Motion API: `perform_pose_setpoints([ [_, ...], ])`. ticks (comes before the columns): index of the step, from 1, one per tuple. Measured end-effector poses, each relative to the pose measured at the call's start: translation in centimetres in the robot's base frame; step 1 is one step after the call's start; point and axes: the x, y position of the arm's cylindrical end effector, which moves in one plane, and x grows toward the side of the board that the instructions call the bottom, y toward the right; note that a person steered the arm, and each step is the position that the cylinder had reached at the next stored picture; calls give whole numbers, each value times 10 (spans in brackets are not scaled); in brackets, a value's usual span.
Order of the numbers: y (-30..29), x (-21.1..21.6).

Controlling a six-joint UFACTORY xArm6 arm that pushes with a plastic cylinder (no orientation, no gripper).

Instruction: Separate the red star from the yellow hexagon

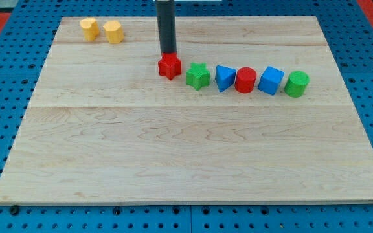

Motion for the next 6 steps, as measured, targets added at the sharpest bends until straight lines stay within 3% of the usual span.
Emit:
perform_pose_setpoints([
  [3, -20, 19],
  [6, -11, 5],
])
